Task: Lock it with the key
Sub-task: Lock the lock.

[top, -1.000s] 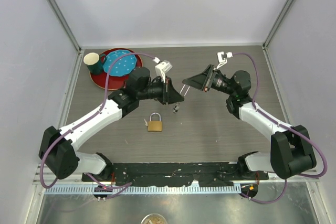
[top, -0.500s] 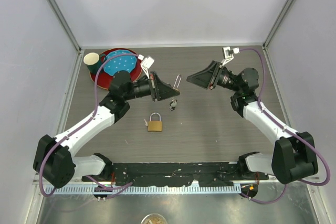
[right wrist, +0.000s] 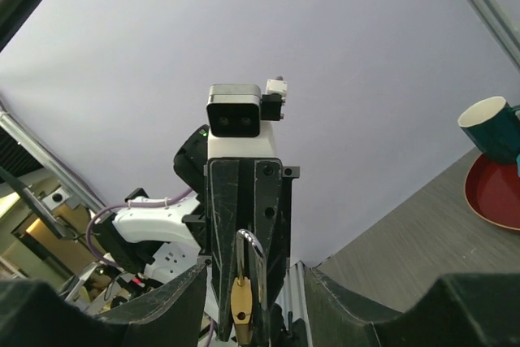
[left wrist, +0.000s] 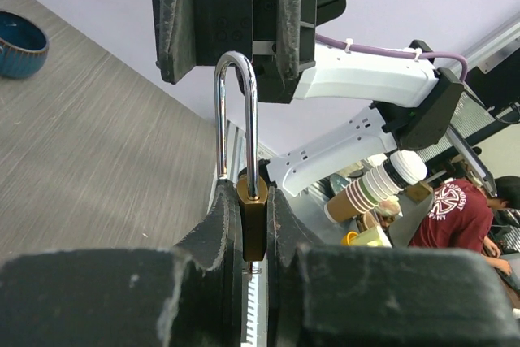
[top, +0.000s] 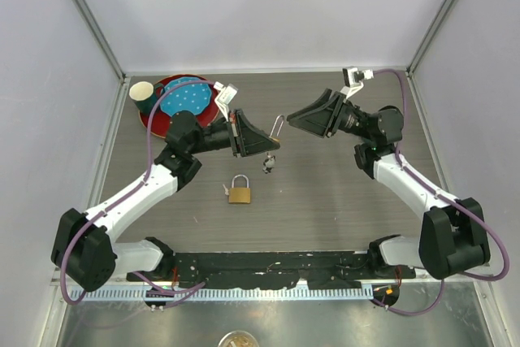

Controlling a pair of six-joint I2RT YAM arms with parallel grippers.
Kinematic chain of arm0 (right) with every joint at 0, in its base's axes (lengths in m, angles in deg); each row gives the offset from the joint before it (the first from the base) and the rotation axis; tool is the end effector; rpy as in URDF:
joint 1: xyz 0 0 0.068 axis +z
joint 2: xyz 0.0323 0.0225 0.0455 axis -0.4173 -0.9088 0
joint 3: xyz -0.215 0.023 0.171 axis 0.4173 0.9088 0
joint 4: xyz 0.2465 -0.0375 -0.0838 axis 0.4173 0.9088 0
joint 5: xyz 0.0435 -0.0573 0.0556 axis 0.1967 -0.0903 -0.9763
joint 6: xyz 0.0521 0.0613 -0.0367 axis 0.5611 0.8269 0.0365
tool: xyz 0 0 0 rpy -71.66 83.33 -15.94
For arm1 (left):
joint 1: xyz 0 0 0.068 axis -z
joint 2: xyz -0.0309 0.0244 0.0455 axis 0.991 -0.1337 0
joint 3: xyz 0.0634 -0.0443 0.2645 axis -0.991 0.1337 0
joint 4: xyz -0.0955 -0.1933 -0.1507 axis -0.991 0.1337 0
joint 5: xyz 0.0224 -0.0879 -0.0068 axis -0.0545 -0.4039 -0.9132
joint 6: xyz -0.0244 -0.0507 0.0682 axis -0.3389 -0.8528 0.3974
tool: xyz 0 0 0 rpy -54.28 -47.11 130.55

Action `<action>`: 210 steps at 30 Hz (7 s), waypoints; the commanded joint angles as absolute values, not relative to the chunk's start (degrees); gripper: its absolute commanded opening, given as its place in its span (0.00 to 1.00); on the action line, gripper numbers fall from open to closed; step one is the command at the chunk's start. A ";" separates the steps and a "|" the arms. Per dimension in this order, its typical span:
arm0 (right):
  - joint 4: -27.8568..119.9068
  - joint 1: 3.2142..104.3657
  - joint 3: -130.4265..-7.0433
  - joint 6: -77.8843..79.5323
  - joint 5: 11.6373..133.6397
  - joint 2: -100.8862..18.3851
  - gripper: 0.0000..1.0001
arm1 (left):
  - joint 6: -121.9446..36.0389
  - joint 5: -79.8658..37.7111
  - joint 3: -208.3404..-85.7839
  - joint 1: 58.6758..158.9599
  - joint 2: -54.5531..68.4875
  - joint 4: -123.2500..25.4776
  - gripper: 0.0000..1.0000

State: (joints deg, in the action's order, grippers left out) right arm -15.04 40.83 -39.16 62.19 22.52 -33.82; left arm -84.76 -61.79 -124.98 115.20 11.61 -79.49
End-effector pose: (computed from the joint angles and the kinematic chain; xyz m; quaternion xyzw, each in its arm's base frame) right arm 0.2587 0.1442 0.3715 -0.1976 0.5623 0.6874 0.4150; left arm 0.2256 -0.2165 0.3607 0.2151 0.6207 -0.6740 0.3379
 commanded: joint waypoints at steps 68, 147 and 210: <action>10.01 46.64 -22.20 47.62 37.13 -10.36 0.02 | -81.64 -47.27 -124.11 110.71 18.65 -76.75 0.00; 6.41 63.42 -32.39 42.88 37.56 -22.48 0.01 | -84.46 -42.26 -131.49 116.68 3.71 -79.21 0.00; 24.95 47.78 -52.25 32.42 20.34 -28.99 0.58 | -72.33 -61.75 -128.94 115.45 12.41 -63.66 0.00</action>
State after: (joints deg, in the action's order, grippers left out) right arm 26.64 47.43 -51.93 32.23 25.01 -29.82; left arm -73.81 -56.06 -126.22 115.60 10.67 -62.27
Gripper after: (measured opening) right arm 0.571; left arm 0.128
